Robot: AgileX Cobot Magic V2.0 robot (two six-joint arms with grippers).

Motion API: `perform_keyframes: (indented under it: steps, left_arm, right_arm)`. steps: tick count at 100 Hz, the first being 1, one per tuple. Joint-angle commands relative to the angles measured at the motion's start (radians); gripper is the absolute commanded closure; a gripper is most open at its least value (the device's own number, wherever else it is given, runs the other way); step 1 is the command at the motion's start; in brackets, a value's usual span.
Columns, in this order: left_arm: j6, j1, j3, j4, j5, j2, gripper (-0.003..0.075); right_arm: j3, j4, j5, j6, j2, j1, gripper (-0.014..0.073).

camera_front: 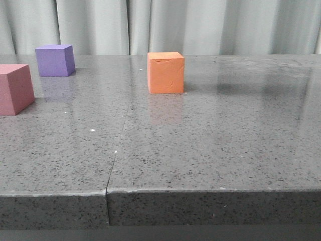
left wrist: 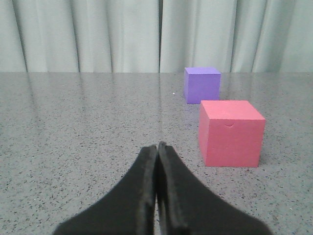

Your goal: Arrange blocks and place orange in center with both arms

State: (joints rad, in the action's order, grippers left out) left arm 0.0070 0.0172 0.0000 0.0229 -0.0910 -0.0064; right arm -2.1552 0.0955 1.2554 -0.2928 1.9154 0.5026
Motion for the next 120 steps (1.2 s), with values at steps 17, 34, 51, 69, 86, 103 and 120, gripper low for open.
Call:
perform_keyframes:
  steps: [17,34,51,69,86,103,120]
  left_arm:
    - [-0.007,-0.008,0.04,0.006,0.084,-0.026,0.0741]
    - [-0.007,-0.008,0.04,0.006,0.084,-0.026,0.0741]
    - [-0.007,-0.008,0.04,0.006,0.084,-0.026,0.0741]
    - [-0.007,-0.008,0.04,0.006,0.084,-0.026,0.0741]
    - [-0.007,-0.008,0.04,0.006,0.084,-0.026,0.0741]
    - [-0.007,-0.008,0.04,0.006,0.084,-0.026,0.0741]
    - [-0.007,-0.008,0.04,0.006,0.084,-0.026,0.0741]
  right_arm:
    - [0.065,-0.029,0.078,0.013,-0.157,-0.005,0.0662]
    - [0.18,-0.063,0.044,0.013,-0.249,-0.005,0.0662]
    - [0.336,-0.071,-0.039,0.013,-0.37,-0.005,0.0662]
    - [0.514,-0.086,-0.169,0.013,-0.506,-0.005,0.0662]
    - [0.702,-0.095,-0.286,0.013,-0.638,-0.005,0.0662]
    - [0.89,-0.095,-0.418,0.013,-0.778,-0.005,0.0662]
    - [1.075,-0.095,-0.541,0.013,-0.92,-0.005,0.0662]
